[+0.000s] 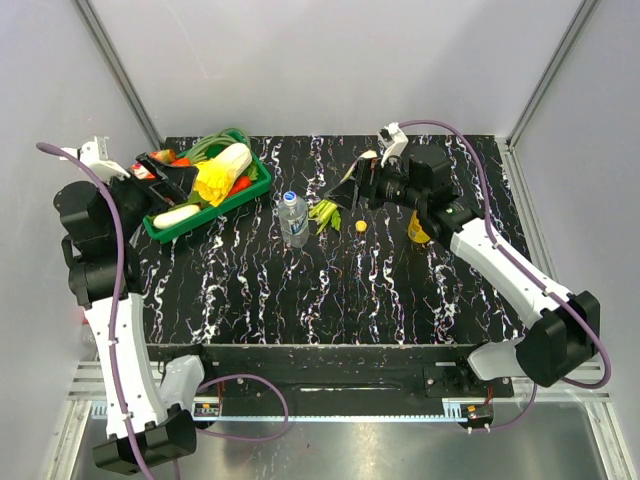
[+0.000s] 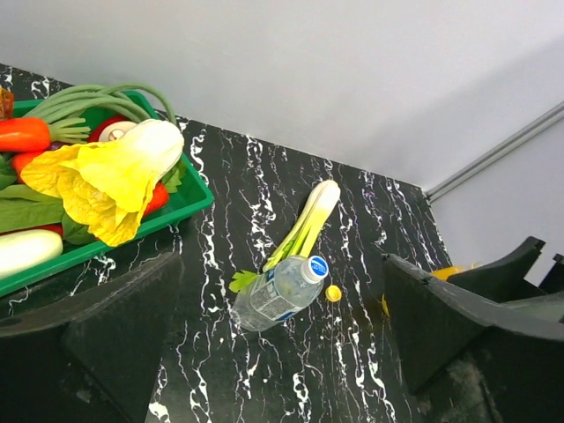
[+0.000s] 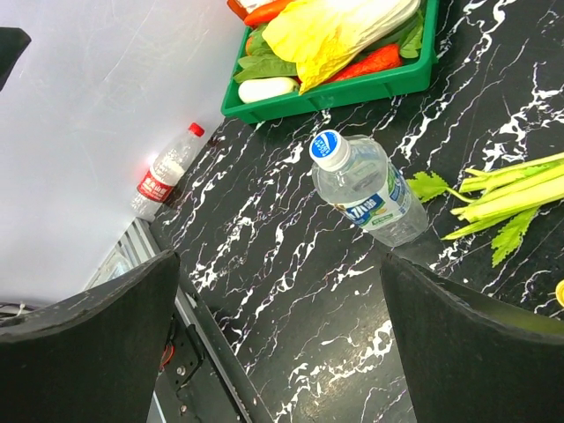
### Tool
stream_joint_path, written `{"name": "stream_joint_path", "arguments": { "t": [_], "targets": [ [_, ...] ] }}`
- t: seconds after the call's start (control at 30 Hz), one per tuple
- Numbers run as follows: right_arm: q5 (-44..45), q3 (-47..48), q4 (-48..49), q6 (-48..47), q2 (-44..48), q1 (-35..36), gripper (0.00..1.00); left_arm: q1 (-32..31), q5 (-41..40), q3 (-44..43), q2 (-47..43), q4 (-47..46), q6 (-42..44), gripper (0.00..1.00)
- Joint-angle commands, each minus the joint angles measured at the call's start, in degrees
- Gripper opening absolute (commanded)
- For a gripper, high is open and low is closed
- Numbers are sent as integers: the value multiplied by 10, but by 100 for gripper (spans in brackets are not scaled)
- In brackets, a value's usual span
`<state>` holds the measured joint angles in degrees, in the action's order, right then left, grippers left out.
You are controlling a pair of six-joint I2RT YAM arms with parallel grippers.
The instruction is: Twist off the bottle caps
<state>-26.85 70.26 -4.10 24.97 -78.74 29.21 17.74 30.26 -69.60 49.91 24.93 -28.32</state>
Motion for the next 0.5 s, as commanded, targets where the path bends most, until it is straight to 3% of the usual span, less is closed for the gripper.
{"name": "stream_joint_path", "arguments": {
  "t": [0.0,0.47],
  "targets": [
    [-36,6,30,3,-12,4,100,1,32,-12,-24,-30,-1,99],
    [28,74,-20,-57,-56,37,100,1,100,38,-24,-8,7,99]
  ]
}}
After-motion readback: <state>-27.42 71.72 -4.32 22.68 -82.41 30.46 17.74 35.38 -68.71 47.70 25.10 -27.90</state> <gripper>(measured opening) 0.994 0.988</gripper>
